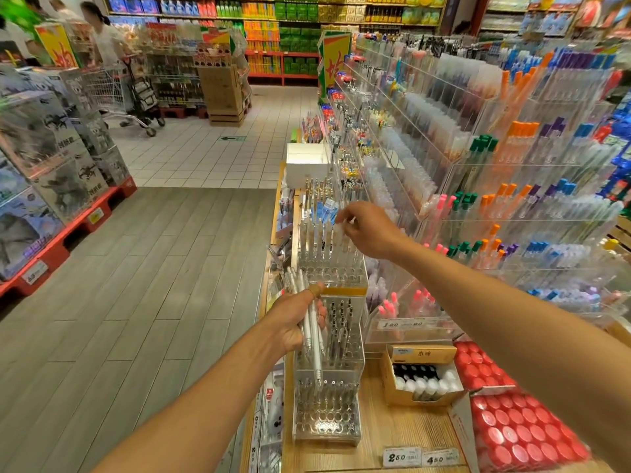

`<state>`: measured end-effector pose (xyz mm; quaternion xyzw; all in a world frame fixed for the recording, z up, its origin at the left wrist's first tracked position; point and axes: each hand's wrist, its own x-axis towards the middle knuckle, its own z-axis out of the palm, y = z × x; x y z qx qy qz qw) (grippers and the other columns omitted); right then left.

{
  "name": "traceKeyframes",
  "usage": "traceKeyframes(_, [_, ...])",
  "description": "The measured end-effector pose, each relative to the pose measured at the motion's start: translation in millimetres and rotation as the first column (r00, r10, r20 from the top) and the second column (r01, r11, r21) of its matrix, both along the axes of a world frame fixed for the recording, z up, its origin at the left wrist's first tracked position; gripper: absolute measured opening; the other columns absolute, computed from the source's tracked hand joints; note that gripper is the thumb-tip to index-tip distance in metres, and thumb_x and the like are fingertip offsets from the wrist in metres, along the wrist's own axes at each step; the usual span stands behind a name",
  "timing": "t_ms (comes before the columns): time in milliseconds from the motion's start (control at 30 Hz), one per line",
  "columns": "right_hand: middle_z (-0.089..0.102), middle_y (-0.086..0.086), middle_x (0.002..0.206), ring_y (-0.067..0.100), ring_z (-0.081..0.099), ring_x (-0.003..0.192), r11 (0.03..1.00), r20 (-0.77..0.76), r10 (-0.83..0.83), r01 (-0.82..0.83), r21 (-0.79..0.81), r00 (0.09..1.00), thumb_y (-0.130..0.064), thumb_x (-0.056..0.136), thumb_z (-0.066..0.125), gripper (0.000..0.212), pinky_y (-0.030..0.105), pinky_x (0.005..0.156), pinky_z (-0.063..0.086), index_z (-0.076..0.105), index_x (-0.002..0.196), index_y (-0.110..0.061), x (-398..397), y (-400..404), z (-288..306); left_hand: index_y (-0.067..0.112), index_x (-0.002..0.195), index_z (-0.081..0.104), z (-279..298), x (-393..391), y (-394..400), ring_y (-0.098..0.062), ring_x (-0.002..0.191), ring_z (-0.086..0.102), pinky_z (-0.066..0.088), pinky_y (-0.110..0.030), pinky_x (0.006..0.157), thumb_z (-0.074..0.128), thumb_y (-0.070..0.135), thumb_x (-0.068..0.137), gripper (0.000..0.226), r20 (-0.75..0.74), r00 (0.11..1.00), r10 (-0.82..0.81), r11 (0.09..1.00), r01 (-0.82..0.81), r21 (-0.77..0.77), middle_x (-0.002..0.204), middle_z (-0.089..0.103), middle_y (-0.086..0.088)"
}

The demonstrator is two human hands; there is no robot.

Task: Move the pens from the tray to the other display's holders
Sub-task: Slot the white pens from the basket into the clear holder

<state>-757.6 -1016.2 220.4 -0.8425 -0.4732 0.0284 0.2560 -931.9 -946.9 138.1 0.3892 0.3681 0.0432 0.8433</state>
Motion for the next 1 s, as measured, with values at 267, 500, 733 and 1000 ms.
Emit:
traceKeyframes(267, [0.041, 0.001, 0.104, 0.026, 0.04, 0.116, 0.993, 0.181, 0.018, 0.004, -0.118, 0.983, -0.019, 0.095, 0.055, 0.022, 0.034, 0.089, 0.037, 0.07, 0.11, -0.024, 3, 13, -13, 0.005, 0.09, 0.054, 1, 7, 4, -0.017, 0.036, 0.049, 0.045, -0.022, 0.036, 0.067, 0.018, 0.094, 0.019, 0.001, 1.0, 0.018, 0.999, -0.018, 0.027, 0.053, 0.049, -0.008])
traceKeyframes(500, [0.055, 0.0, 0.099, 0.016, 0.049, 0.095, 0.997, 0.122, -0.016, 0.006, 0.079, 0.992, -0.019, 0.087, 0.066, 0.021, 0.032, 0.081, 0.044, 0.063, 0.108, -0.018, -12, 1, -7, 0.004, 0.089, 0.057, 2, 11, 7, -0.018, 0.036, 0.05, 0.045, -0.025, 0.036, 0.067, 0.02, 0.094, 0.019, -0.009, 0.998, 0.055, 0.997, -0.054, 0.049, 0.049, 0.053, -0.008])
traceKeyframes(733, [0.069, 0.002, 0.071, 0.012, 0.062, 0.058, 0.958, -0.605, 0.158, -0.269, -0.098, 0.78, -0.02, 0.078, 0.081, 0.025, 0.025, 0.056, 0.051, 0.06, 0.086, -0.01, -60, -20, -17, -0.01, 0.111, 0.066, 7, 9, -3, -0.028, 0.048, 0.063, 0.054, -0.033, 0.04, 0.071, 0.007, 0.088, 0.029, 0.049, 0.992, 0.119, 0.991, -0.122, 0.049, 0.065, 0.065, -0.02])
traceKeyframes(1000, [0.072, 0.008, 0.067, 0.014, 0.068, 0.056, 0.952, -0.602, 0.041, -0.215, -0.22, 0.798, -0.015, 0.084, 0.074, 0.014, 0.021, 0.049, 0.052, 0.066, 0.08, -0.004, -71, -27, -41, -0.01, 0.126, 0.052, 8, 9, -9, -0.038, 0.058, 0.066, 0.056, -0.05, 0.045, 0.063, 0.022, 0.097, 0.044, -0.02, 0.981, 0.192, 0.98, -0.19, 0.064, 0.076, 0.064, -0.023])
